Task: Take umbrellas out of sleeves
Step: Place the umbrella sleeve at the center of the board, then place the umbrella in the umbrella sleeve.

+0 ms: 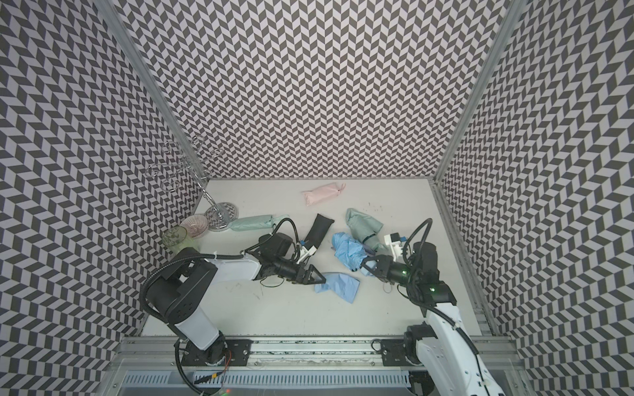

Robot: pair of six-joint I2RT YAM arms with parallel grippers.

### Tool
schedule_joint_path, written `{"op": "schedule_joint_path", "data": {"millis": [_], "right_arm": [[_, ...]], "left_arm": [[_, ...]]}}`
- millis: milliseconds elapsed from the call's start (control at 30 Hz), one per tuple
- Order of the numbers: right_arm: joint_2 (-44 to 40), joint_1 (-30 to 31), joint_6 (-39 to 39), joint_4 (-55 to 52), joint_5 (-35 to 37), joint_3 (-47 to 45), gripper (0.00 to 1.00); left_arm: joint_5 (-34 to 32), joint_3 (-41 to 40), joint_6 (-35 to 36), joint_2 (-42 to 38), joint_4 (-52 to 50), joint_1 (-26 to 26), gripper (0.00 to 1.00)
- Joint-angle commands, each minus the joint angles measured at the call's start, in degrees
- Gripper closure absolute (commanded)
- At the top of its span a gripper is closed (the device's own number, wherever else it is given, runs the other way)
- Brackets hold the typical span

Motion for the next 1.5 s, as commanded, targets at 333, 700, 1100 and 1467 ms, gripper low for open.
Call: {"op": "schedule_joint_path", "data": {"millis": [333, 700, 1100, 1467], "right_arm": [[0.7, 5.5, -3.9, 5.4, -1.9, -4.8, 1.00], [6.9, 14.4, -10.3, 4.9, 5.4, -7.9, 1.00], [12.0, 14.9, -7.6, 9.3, 21.7, -13.3, 1.00], [9.0, 14.5, -4.8, 2.8, 30.8, -10.0, 0.38]], "left_arm": [[-8.2, 1.7, 3.9, -7.9, -10.5, 3.2, 0.00], [-10.1, 4.1, 6.2, -16.0, -14.8, 11.4, 0.00], [-10.9, 4.2, 6.0, -18.4, -14.4, 13.2, 0.00], [-10.8, 3.8, 7.0, -19.1, -15.5, 14.5, 0.00]]}}
